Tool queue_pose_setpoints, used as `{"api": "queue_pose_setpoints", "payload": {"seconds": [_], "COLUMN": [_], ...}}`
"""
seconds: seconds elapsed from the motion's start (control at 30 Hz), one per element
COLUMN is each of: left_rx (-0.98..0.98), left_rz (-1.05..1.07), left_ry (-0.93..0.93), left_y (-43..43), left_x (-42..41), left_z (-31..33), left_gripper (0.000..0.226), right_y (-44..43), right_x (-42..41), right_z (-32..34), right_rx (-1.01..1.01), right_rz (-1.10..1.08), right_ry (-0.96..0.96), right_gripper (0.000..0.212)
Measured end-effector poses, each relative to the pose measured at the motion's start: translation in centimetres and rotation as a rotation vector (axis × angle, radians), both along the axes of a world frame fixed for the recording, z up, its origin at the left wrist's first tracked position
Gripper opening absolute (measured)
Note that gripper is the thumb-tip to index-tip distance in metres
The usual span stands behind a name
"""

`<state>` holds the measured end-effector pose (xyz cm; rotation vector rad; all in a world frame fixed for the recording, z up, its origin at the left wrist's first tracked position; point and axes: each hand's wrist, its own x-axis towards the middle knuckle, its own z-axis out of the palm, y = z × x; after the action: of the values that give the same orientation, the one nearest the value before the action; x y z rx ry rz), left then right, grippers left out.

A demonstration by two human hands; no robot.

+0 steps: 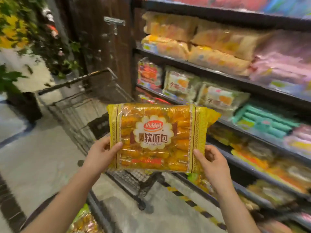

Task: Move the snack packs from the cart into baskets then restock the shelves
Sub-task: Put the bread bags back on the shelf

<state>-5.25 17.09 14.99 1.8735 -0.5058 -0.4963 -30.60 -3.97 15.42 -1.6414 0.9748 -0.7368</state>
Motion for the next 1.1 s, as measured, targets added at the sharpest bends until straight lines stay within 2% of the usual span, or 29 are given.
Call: {"api": "queue_pose_setpoints", "payload": {"seconds": [0.23, 0.4, 0.57, 0.7, 0.83, 0.9, 1.0, 1.1], "left_rx": [0.055, 0.06, 0.108, 0.099, 0.069, 0.061, 0.054, 0.03], "left_rz": [-0.25, -0.301, -0.293, -0.306, -0.339, -0.356, -0.341, -0.335], "left_ry": [0.055, 0.11, 0.124, 0.172, 0.2, 0.189, 0.101, 0.015], "left_y": [-12.5, -19.1, -23.4, -27.0, -30.6, -32.5, -35.2, -37.6], "left_x": [-7.7, -10.1, -9.1, -6.7, -4.7, -3.5, -2.1, -1.1], "left_z": [-0.8, -2.3, -3.1, -4.9, -8.1, -10.1, -12.9, -15.4], "left_gripper": [0.014, 0.023, 0.026, 0.028, 0.032, 0.034, 0.034, 0.029], "right_y": [-7.7, -12.5, -15.3, -17.4, -19.7, -20.8, -22.1, -23.6], "right_x": [-11.3, -14.6, -13.1, -11.0, -8.4, -7.3, -6.2, -5.6], "right_z": [-2.3, -4.5, -5.4, -6.7, -9.0, -10.5, -13.2, -16.2], "right_rx": [0.009, 0.046, 0.048, 0.064, 0.104, 0.107, 0.072, 0.018], "right_rz": [-0.201, -0.271, -0.317, -0.341, -0.408, -0.463, -0.503, -0.547], "right_ry": [0.046, 0.08, 0.138, 0.173, 0.12, 0.121, 0.103, 0.095], "right_gripper": [0.024, 0.031, 0.048, 0.027, 0.022, 0.025, 0.013, 0.033]}}
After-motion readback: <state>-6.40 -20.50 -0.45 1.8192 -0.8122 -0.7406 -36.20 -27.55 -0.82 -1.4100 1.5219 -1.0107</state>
